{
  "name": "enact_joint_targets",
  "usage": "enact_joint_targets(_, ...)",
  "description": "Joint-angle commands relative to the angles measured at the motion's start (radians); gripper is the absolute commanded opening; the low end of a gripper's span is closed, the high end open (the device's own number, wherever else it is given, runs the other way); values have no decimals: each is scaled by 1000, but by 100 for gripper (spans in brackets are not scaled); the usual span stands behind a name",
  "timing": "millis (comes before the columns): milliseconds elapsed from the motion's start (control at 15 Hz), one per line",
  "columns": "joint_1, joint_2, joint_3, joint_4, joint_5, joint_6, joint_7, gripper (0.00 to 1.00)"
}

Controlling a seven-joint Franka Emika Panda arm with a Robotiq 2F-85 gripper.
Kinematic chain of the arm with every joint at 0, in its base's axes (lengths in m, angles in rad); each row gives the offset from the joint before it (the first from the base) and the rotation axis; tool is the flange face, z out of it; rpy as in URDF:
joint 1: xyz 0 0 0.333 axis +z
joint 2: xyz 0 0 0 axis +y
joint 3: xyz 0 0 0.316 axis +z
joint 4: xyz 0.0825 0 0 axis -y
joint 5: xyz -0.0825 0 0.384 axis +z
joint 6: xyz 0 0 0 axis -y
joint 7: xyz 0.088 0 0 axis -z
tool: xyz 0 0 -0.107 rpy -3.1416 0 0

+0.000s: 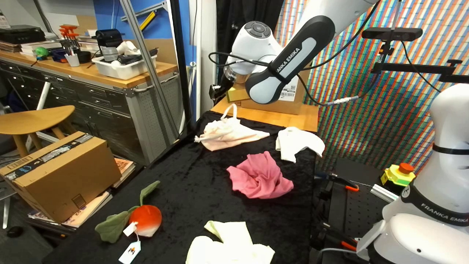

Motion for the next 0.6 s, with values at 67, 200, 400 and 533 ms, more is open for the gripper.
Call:
enact_joint_targets(67,59,-177,-5,-62,-58,-48,-61,100)
enact_joint_targets(200,42,-281,65,-104,-50,-85,-158,100)
enact_joint_targets(400,55,-409,149,-145,4,-212,-302,100)
enact_joint_targets(533,78,-465,190,-143,55,-325,-396,100)
